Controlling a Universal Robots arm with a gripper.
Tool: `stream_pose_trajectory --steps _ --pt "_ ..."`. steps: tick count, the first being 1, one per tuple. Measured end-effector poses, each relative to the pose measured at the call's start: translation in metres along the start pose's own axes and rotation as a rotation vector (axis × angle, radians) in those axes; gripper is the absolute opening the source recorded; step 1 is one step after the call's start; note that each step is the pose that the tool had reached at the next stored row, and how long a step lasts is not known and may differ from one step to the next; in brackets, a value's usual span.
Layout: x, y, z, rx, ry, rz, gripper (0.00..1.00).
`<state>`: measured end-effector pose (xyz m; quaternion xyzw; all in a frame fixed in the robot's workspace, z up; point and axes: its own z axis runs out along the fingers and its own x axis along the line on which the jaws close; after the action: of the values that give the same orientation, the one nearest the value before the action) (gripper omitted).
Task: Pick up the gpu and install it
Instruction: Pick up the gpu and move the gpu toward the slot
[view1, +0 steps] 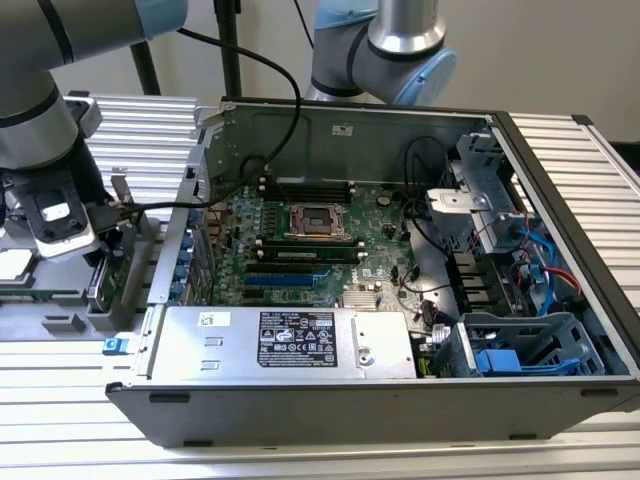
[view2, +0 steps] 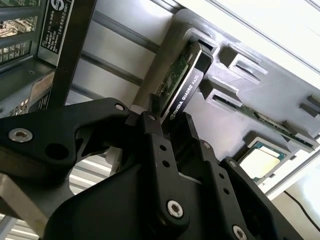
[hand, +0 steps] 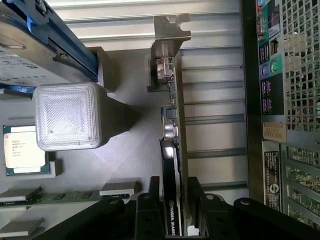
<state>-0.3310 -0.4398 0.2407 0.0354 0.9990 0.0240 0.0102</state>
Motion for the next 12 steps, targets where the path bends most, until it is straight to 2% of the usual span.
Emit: stream_pose_trajectory --steps 12 --pt "0.0001 0.001 0.0018 0.0 0.0 0.0 1.0"
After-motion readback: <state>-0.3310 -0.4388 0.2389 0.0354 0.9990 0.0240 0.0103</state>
